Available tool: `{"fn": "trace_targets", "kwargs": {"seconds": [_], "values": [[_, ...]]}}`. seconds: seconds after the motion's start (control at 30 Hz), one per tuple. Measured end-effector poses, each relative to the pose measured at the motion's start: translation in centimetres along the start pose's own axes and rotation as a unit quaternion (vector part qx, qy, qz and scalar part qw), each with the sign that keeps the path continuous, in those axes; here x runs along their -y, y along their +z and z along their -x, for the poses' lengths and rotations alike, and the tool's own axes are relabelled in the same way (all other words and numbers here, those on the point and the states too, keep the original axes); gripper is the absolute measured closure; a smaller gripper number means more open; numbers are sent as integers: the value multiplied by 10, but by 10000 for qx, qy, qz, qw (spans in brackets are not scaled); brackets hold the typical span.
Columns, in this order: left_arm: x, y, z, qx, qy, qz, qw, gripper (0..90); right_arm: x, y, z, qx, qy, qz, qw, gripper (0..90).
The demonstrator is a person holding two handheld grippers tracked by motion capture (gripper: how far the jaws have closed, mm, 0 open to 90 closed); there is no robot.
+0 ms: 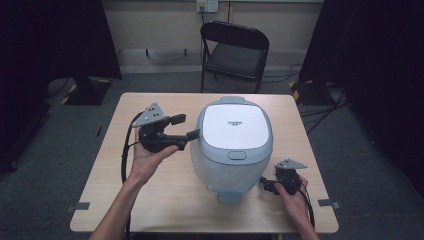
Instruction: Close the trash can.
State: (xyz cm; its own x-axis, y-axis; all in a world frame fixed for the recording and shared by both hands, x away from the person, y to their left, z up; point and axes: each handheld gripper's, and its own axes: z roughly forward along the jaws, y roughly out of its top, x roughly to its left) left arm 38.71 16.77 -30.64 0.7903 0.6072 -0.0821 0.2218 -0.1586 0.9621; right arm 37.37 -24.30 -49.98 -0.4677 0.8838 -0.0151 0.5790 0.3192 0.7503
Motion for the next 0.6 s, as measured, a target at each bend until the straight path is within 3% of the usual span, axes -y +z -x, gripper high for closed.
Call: {"fn": "trace_targets", "kwargs": {"seconds": [0.03, 0.13, 0.23, 0.3, 0.4, 0.5, 0.53, 0.6], "values": [[2, -3, -3, -38, -58, -2, 10000, 275, 0, 0, 0, 1, 1, 0, 10000, 226], [10, -12, -9, -425, -14, -56, 9991, 275, 0, 0, 0, 1, 0, 0, 10000, 226], [24, -18, -18, -696, -13, -234, 9973, 274, 0, 0, 0, 3, 0, 1, 10000, 226], [30, -19, -21, -765, -19, -319, 9966, 261, 0, 0, 0, 1, 0, 1, 10000, 226], [54, -26, -36, -1066, -120, -625, 9923, 252, 0, 0, 0, 1, 0, 1, 10000, 226], [67, -29, -44, -1148, -233, -778, 9901, 237, 0, 0, 0, 1, -1, 0, 10000, 226], [80, -33, -51, -1268, -318, -911, 9872, 236, 0, 0, 0, 1, 0, 0, 10000, 226], [94, -37, -57, -1346, -402, -1059, 9844, 230, 0, 0, 0, 1, -1, 1, 10000, 226]]}}
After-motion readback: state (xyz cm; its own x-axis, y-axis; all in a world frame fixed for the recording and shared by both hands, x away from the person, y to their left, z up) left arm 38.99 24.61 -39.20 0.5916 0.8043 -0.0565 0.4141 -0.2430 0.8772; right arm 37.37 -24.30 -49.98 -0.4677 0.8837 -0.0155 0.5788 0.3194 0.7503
